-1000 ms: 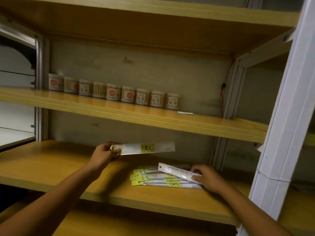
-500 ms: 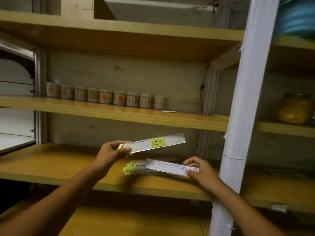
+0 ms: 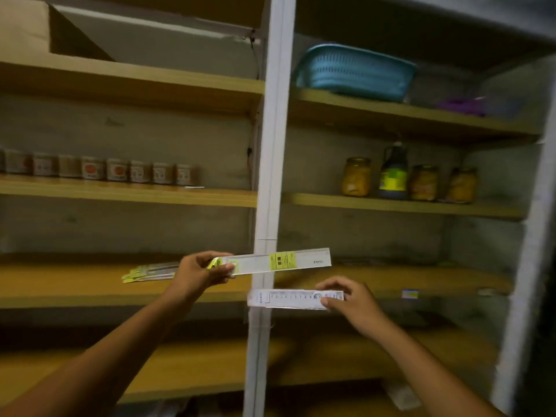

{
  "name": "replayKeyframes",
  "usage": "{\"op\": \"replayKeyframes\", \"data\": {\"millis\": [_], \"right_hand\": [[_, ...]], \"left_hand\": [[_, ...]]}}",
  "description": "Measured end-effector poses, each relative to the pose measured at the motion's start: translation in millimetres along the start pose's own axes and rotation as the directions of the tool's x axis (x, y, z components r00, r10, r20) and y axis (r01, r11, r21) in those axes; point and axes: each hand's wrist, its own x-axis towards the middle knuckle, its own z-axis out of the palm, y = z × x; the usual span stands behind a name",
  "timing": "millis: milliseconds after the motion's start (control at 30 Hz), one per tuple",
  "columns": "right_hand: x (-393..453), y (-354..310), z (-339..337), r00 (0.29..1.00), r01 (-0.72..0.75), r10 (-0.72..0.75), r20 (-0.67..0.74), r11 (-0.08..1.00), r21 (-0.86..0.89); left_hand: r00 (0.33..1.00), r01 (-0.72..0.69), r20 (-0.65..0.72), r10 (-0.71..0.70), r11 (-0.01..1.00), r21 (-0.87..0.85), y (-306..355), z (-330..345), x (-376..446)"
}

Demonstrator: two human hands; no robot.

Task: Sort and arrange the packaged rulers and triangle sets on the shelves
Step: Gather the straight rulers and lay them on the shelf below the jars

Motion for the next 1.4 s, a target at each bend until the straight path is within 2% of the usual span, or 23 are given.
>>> {"op": "replayKeyframes", "data": {"millis": [300,467,767,1000,1100,1200,1300,1400], "right_hand": [[-61.7,43.9,-137.2,0.98,-0.109,0.11,-0.167,0.994,0.014],[-57.7,72.4,-176.1,0.972,-0.124,0.126,-0.197,0.992,0.024],[32.0,144.9,-216.5,0.963,-0.126,0.115,-0.243,0.992,-0.03],[125.4,187.8,-236.3,0.982,-0.084,0.07,-0.177,0.994,-0.074],[148.4,207.2,-242.3,0.986,-0.083,0.069,-0.153,0.993,-0.089],[167.8,225.3,-248.2,0.987,-0.085,0.076,-0.142,0.995,-0.06],[185.7,241.6,-252.8,0.986,-0.092,0.089,-0.139,0.996,-0.01],[199.3,255.9,-256.6,0.991,-0.092,0.091,-0.096,0.996,-0.003]], "left_hand": [[0.995,0.014,0.101,-0.012,1.0,-0.017,-3.4,140.0,7.0],[0.996,-0.007,0.092,-0.004,0.993,0.118,-25.5,185.7,40.2],[0.998,0.053,-0.025,-0.051,0.993,0.105,-80.0,218.8,126.8],[0.973,0.173,-0.186,-0.136,0.965,0.199,-133.5,209.8,203.3],[0.955,0.263,-0.232,-0.185,0.89,0.372,-153.9,209.4,219.3],[0.937,0.309,-0.333,-0.106,0.693,0.651,-164.5,211.1,230.6],[0.929,0.335,-0.365,-0.054,0.539,0.773,-172.5,210.2,240.1],[0.934,0.316,-0.357,-0.001,0.465,0.827,-182.4,213.6,248.1]]}}
